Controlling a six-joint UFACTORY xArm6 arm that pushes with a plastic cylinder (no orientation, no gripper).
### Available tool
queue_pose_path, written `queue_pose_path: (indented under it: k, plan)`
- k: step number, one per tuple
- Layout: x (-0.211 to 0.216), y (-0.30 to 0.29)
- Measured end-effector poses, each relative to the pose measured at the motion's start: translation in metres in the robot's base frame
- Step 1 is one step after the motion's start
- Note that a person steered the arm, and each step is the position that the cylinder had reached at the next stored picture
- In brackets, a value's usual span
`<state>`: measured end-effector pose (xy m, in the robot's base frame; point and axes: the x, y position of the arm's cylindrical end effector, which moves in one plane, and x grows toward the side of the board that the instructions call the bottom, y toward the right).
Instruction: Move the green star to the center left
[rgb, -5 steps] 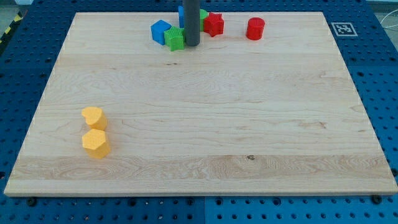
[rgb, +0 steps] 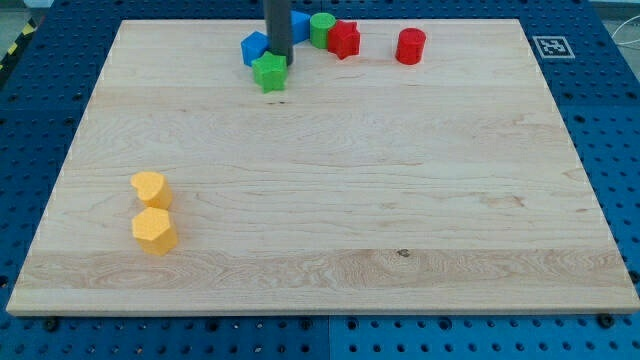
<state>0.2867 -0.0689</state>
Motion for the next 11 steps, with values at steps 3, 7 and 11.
queue_pose_path:
  k: [3, 7, 11]
  plan:
    - [0.057, -0.035]
    - [0.106, 0.002]
    - [0.123, -0.065]
